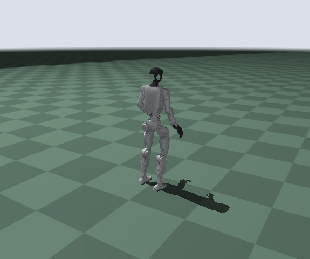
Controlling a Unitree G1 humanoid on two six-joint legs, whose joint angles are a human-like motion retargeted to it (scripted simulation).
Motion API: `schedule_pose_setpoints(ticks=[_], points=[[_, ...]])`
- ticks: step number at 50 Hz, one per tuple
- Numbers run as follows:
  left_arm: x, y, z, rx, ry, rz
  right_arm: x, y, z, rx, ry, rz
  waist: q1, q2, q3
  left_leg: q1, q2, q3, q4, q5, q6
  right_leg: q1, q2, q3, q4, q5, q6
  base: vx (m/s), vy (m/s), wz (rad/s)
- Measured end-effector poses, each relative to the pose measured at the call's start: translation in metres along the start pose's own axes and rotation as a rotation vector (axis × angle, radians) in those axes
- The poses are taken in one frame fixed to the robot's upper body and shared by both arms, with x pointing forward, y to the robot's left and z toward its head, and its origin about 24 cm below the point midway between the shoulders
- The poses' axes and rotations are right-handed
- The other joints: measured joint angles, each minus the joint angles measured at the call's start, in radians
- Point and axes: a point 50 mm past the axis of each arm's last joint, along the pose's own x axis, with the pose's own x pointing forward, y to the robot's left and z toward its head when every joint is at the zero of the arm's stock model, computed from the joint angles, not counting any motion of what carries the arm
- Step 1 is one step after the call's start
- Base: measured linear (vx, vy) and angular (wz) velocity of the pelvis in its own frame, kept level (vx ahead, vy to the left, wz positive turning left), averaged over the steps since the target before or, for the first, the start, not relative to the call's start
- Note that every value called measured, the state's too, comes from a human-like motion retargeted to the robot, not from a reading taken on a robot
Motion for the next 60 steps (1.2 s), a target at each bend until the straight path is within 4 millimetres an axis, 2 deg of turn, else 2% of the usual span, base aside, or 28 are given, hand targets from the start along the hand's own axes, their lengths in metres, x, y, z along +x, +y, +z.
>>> schedule_pose_setpoints(ticks=[4, 10, 13, 19, 25, 30, 35, 40, 43, 45, 48, 52, 55, 60], points=[[0.008, 0.010, 0.038, 0.110, -0.171, 0.037, -0.002, 0.004, -0.004, -0.021, 0.004, 0.014, 0.017, -0.006, -0.009, 0.012, 0.002, 0.006, -0.009, -0.007, -0.002, 0.010, 0.003, 0.005, -0.012, 0.000, 0.004, 0.05, 0.02, -0.07], [0.017, 0.011, 0.110, 0.272, -0.466, 0.083, -0.004, 0.003, -0.012, -0.058, 0.026, 0.025, 0.025, -0.006, -0.025, 0.025, 0.002, 0.004, -0.013, -0.017, -0.007, 0.026, 0.003, 0.004, -0.019, -0.003, 0.008, 0.03, 0.01, -0.01], [0.015, 0.006, 0.144, 0.330, -0.605, 0.100, -0.005, 0.000, -0.016, -0.076, 0.026, 0.030, 0.010, -0.003, -0.061, 0.005, -0.001, -0.001, -0.007, -0.016, -0.007, 0.009, -0.001, 0.001, -0.016, -0.003, 0.010, 0.00, 0.00, 0.00], [0.007, 0.017, 0.216, 0.356, -0.850, 0.254, -0.003, -0.008, -0.014, -0.057, 0.029, 0.030, -0.019, 0.009, -0.051, 0.034, 0.002, 0.008, -0.005, -0.030, -0.012, 0.039, 0.002, 0.009, -0.023, -0.006, 0.010, 0.00, 0.00, 0.00], [-0.007, 0.049, 0.279, 0.395, -1.041, 0.501, -0.002, -0.016, -0.014, -0.051, 0.034, 0.018, -0.040, 0.028, -0.068, 0.046, 0.008, 0.041, -0.009, -0.037, -0.014, 0.038, 0.009, 0.037, -0.029, -0.002, 0.009, 0.04, 0.01, -0.28], [-0.013, 0.084, 0.324, 0.445, -1.109, 0.690, -0.002, -0.022, -0.019, -0.037, 0.064, 0.016, -0.062, 0.048, -0.080, 0.051, 0.014, 0.072, -0.005, -0.045, -0.013, 0.028, 0.014, 0.059, -0.021, -0.002, 0.009, 0.04, 0.02, -0.32], [-0.009, 0.117, 0.365, 0.566, -1.071, 0.778, -0.003, -0.029, -0.028, -0.034, 0.107, 0.041, -0.092, 0.073, -0.094, 0.046, 0.023, 0.100, 0.009, -0.052, -0.013, 0.009, 0.022, 0.072, 0.001, -0.001, 0.018, 0.03, 0.01, -0.25], [0.007, 0.150, 0.406, 0.725, -0.927, 0.791, -0.005, -0.040, -0.039, -0.033, 0.161, 0.043, -0.125, 0.100, -0.092, 0.040, 0.024, 0.116, 0.020, -0.051, -0.011, 0.013, 0.022, 0.087, -0.020, 0.009, 0.007, 0.01, 0.01, -0.11], [0.022, 0.173, 0.417, 0.778, -0.766, 0.773, -0.006, -0.047, -0.044, -0.040, 0.185, 0.031, -0.157, 0.116, -0.089, 0.035, 0.023, 0.120, 0.023, -0.048, -0.007, 0.010, 0.020, 0.089, -0.024, 0.011, 0.009, 0.00, 0.00, 0.00], [0.030, 0.192, 0.416, 0.767, -0.631, 0.753, -0.006, -0.052, -0.046, -0.046, 0.197, 0.018, -0.187, 0.129, -0.088, 0.031, 0.022, 0.119, 0.021, -0.046, -0.005, 0.007, 0.019, 0.087, -0.027, 0.013, 0.011, 0.00, 0.00, 0.00], [0.037, 0.225, 0.399, 0.685, -0.426, 0.731, -0.005, -0.059, -0.045, -0.044, 0.200, -0.014, -0.238, 0.149, -0.088, 0.027, 0.020, 0.121, 0.013, -0.040, -0.002, 0.000, 0.018, 0.086, -0.031, 0.016, 0.012, 0.00, 0.00, 0.00], [0.030, 0.261, 0.374, 0.605, -0.252, 0.771, -0.002, -0.068, -0.039, -0.019, 0.171, -0.080, -0.294, 0.174, -0.080, 0.023, 0.020, 0.135, 0.003, -0.035, 0.000, -0.014, 0.020, 0.096, -0.031, 0.020, 0.010, 0.00, 0.00, -0.11], [0.024, 0.276, 0.365, 0.642, -0.213, 0.827, -0.002, -0.072, -0.035, -0.001, 0.145, -0.116, -0.315, 0.185, -0.069, 0.022, 0.021, 0.152, 0.003, -0.035, 0.002, -0.021, 0.021, 0.111, -0.032, 0.023, 0.009, 0.00, 0.00, -0.28], [0.022, 0.280, 0.364, 0.742, -0.216, 0.865, -0.006, -0.071, -0.043, 0.002, 0.154, -0.118, -0.318, 0.186, -0.053, 0.022, 0.022, 0.169, 0.013, -0.036, 0.003, -0.019, 0.022, 0.127, -0.039, 0.027, 0.006, 0.00, 0.00, -0.13]])
